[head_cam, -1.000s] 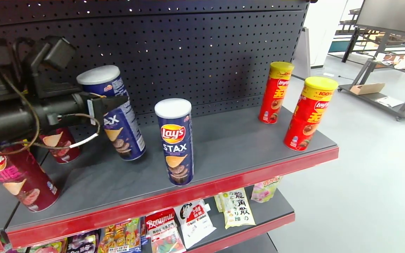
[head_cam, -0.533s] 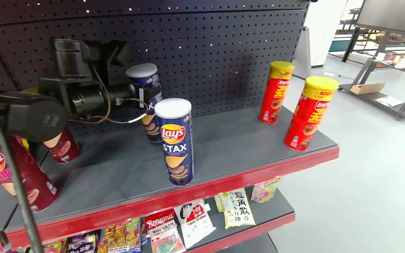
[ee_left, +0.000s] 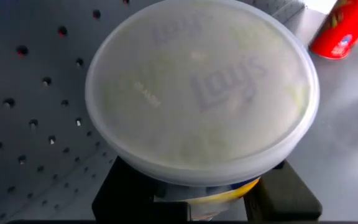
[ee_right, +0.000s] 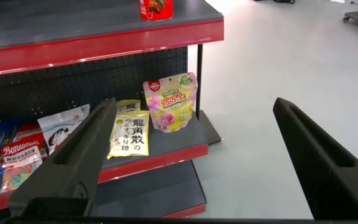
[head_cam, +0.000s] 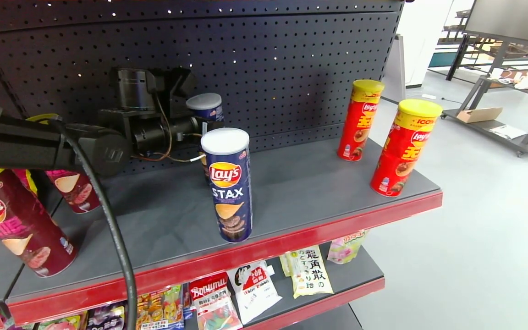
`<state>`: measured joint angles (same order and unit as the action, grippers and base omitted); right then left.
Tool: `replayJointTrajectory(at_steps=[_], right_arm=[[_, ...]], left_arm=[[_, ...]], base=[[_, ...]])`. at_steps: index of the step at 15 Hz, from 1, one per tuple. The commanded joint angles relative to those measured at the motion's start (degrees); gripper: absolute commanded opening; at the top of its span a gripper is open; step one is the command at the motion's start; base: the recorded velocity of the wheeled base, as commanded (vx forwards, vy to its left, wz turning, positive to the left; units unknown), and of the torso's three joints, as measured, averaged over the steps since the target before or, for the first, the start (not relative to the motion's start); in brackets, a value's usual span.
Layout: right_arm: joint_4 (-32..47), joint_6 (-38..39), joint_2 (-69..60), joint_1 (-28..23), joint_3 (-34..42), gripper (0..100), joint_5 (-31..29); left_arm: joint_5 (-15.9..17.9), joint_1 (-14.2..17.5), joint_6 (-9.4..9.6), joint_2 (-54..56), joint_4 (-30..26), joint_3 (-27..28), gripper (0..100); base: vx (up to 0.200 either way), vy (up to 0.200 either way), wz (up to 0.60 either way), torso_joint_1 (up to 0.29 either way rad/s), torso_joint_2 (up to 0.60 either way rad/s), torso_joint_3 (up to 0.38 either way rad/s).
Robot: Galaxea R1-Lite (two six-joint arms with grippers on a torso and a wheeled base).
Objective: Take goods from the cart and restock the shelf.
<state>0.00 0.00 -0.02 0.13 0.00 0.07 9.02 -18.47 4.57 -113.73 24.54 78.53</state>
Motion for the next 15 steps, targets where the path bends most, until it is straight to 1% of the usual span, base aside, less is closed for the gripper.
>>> replayJointTrajectory(at_steps=[1, 10, 15], right_arm=[[0.00, 0.00, 0.02, 0.04, 0.00, 100, 0.01], [0.00, 0.00, 0.02, 0.04, 0.00, 100, 0.01], [0.00, 0.00, 0.02, 0.04, 0.00, 100, 0.01]], left_arm=[[-0.23, -1.04, 0.09, -1.59, 1.48, 1.19, 0], [-1.29, -2.01, 0.09, -1.32, 1.56, 0.48, 0], [-1.29, -2.63, 0.09, -1.15, 1.21, -0.05, 0]], base=[[0.000, 0.000, 0.00, 0.000, 0.00, 0.000], [0.000, 0.000, 0.00, 0.000, 0.00, 0.000], [0.000, 0.000, 0.00, 0.000, 0.00, 0.000]])
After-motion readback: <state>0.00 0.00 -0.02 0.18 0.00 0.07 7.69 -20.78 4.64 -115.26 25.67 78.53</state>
